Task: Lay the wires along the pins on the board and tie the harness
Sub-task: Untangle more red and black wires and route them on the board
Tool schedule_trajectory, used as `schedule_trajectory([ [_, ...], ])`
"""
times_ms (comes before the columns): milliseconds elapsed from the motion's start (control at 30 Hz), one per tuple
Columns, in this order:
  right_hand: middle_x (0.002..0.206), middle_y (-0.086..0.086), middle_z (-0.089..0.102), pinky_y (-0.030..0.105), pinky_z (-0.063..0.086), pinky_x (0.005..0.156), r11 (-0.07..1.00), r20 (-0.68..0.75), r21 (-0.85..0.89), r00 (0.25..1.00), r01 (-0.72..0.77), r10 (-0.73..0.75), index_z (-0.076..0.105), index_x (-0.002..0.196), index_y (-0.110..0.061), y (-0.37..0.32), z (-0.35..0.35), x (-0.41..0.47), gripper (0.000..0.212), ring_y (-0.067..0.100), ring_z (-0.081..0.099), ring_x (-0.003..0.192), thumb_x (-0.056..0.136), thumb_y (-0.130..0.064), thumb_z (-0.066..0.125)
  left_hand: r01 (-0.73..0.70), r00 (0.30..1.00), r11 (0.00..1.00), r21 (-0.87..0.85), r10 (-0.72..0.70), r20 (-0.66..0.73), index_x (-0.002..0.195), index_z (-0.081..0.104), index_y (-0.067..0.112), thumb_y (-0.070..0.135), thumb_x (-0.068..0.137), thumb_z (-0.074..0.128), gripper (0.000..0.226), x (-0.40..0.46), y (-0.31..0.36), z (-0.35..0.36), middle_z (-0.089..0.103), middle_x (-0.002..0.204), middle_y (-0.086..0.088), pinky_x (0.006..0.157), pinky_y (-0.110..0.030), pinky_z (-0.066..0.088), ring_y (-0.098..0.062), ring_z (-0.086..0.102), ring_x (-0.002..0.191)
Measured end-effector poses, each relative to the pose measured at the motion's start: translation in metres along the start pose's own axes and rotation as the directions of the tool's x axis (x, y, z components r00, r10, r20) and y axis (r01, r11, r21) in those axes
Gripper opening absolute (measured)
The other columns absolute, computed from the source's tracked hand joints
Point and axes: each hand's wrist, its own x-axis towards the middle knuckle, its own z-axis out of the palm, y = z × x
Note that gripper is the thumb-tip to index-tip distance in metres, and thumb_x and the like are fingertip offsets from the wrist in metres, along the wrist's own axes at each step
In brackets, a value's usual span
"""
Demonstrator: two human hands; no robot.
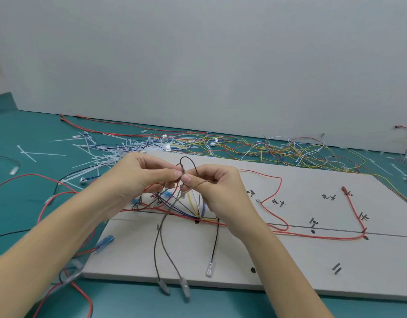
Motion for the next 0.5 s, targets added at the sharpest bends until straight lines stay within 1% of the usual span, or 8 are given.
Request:
schedule_trajectory([
  [67,0.071,0.010,0.064,0.004,0.036,0.042,1.000,0.026,0.019,0.999,-0.024,0.023,0.068,0.092,0.009,-0.003,-0.002,-0.002,0.010,-0.003,0.051,0.038,0.090,0.004,0.059,-0.065,0.998,0.996,0.058,0.064,0.018,0.079,0.081,0.021,0.034,0.051,0.080,0.030,-0.001,0.002,-0.001,0.074,0.075,-0.010,0.054,-0.014,0.048,-0.008,0.062,0.062],
  [133,0.074,0.011,0.065,0.004,0.036,0.041,0.998,0.037,0.033,0.998,-0.046,0.045,0.067,0.095,0.010,-0.006,-0.003,-0.003,0.012,-0.004,0.051,0.037,0.092,0.003,0.057,-0.145,0.989,0.983,0.115,0.143,0.021,0.077,0.081,0.024,0.033,0.055,0.080,0.024,-0.002,0.003,-0.002,0.074,0.073,-0.007,0.053,-0.014,0.047,-0.006,0.059,0.058],
  [200,0.077,0.012,0.065,0.003,0.036,0.041,0.998,0.043,0.030,0.998,-0.054,0.053,0.066,0.096,0.011,-0.007,-0.005,-0.003,0.014,-0.005,0.051,0.037,0.094,0.002,0.055,-0.211,0.977,0.967,0.142,0.213,0.003,0.074,0.080,0.027,0.030,0.058,0.080,0.016,-0.002,0.003,0.001,0.074,0.070,-0.004,0.051,-0.014,0.046,-0.004,0.058,0.056],
  [267,0.073,0.010,0.065,0.003,0.037,0.042,0.999,0.040,0.008,0.998,-0.046,0.045,0.067,0.094,0.011,-0.006,-0.004,-0.002,0.017,-0.006,0.051,0.037,0.095,0.000,0.054,-0.275,0.958,0.939,0.205,0.285,-0.020,0.072,0.080,0.027,0.023,0.066,0.081,0.007,-0.002,0.001,0.003,0.073,0.069,0.000,0.051,-0.013,0.045,-0.003,0.057,0.055],
  [300,0.069,0.009,0.065,0.003,0.038,0.045,0.999,0.026,-0.017,0.999,-0.033,0.033,0.068,0.091,0.010,-0.004,-0.004,-0.002,0.019,-0.005,0.052,0.040,0.095,-0.002,0.055,-0.313,0.943,0.912,0.265,0.331,-0.028,0.071,0.079,0.026,0.017,0.070,0.082,0.009,-0.002,-0.001,0.005,0.072,0.068,0.002,0.051,-0.013,0.044,-0.001,0.057,0.055],
  [367,0.065,0.005,0.067,0.005,0.043,0.059,0.997,-0.023,-0.082,1.000,-0.005,0.003,0.071,0.082,0.006,-0.002,-0.001,-0.001,0.021,-0.004,0.058,0.054,0.094,-0.005,0.058,-0.376,0.904,0.834,0.404,0.425,-0.035,0.073,0.077,0.024,0.009,0.075,0.080,0.016,-0.003,-0.006,0.008,0.070,0.067,0.005,0.052,-0.013,0.043,0.000,0.057,0.055],
  [433,0.063,0.002,0.067,0.014,0.048,0.070,0.990,-0.058,-0.138,0.998,-0.001,-0.007,0.072,0.077,0.001,0.001,0.001,0.000,0.022,0.005,0.060,0.064,0.093,-0.007,0.060,-0.408,0.865,0.755,0.513,0.499,-0.046,0.072,0.076,0.019,0.006,0.076,0.080,0.014,-0.004,-0.010,0.013,0.066,0.064,0.004,0.054,-0.017,0.043,-0.003,0.057,0.057],
  [500,0.059,-0.001,0.066,0.023,0.047,0.067,0.986,-0.074,-0.167,0.997,-0.011,-0.002,0.072,0.073,-0.005,0.002,0.001,0.001,0.024,0.013,0.057,0.062,0.093,-0.007,0.060,-0.422,0.830,0.701,0.575,0.554,-0.066,0.070,0.075,0.015,0.005,0.075,0.079,0.012,-0.006,-0.014,0.018,0.064,0.064,0.007,0.055,-0.015,0.041,-0.004,0.056,0.059],
])
